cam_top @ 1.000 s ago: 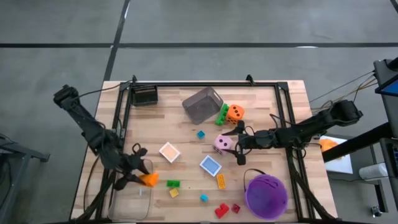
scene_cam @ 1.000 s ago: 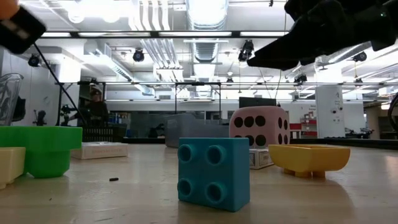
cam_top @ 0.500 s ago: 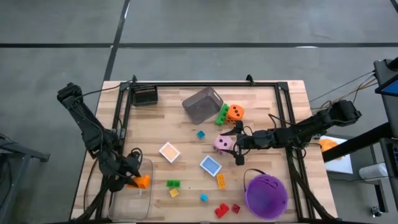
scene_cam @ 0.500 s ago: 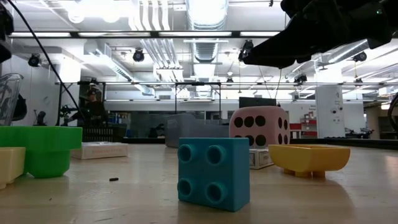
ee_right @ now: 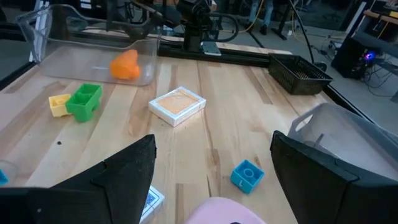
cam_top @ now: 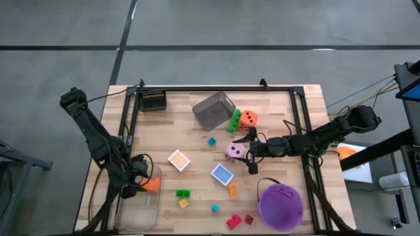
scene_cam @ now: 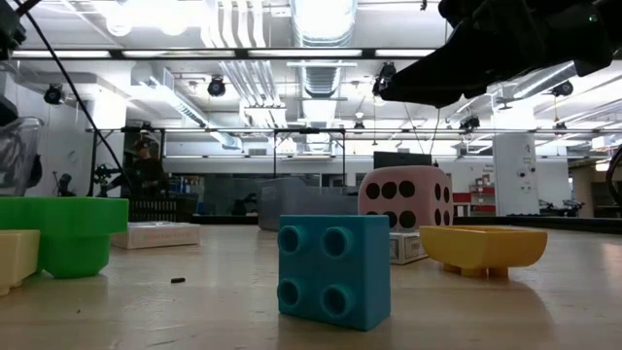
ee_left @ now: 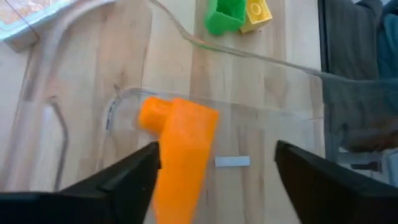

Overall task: Pick & Place Toys
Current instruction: Put the pink dice on the gray bin, then put the orange dice into the gray bin

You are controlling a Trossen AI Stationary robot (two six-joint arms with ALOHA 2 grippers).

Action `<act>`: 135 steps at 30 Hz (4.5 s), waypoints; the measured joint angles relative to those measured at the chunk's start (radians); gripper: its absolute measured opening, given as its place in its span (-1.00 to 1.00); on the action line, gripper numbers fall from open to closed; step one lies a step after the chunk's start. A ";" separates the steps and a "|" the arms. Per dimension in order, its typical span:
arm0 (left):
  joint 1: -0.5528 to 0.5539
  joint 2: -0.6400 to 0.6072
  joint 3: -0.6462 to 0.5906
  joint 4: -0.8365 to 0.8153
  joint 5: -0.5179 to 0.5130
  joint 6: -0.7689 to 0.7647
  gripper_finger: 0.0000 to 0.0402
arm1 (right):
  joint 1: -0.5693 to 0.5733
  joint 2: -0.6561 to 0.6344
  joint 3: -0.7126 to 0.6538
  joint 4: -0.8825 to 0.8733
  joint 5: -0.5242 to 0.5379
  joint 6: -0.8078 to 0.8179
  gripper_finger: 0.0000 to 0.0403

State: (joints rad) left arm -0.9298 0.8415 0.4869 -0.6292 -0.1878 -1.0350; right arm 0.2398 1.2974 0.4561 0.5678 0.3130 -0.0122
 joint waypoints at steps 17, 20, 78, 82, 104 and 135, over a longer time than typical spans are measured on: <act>0.000 0.014 0.076 0.171 -0.227 0.246 0.86 | 0.001 0.001 0.004 0.087 -0.001 -0.031 0.55; 0.000 0.013 0.095 0.235 -0.362 0.374 0.86 | 0.001 0.001 0.015 0.102 0.000 -0.045 0.55; 0.078 0.179 0.096 0.476 -0.920 0.710 0.86 | 0.036 0.605 0.864 -1.429 0.120 0.401 -0.83; 0.078 0.179 0.096 0.476 -0.920 0.710 0.86 | 0.036 0.598 0.863 -1.430 0.115 0.402 -0.87; 0.079 0.179 0.096 0.475 -0.924 0.700 0.86 | 0.038 0.257 0.842 -1.287 0.246 0.286 -0.92; 0.079 0.183 0.094 0.468 -0.920 0.694 0.86 | -0.242 0.202 0.720 -1.492 0.142 0.215 -0.44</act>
State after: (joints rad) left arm -0.8509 1.0248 0.5812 -0.1613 -1.1076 -0.3409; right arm -0.0025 1.4990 1.1762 -0.9244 0.4548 0.2024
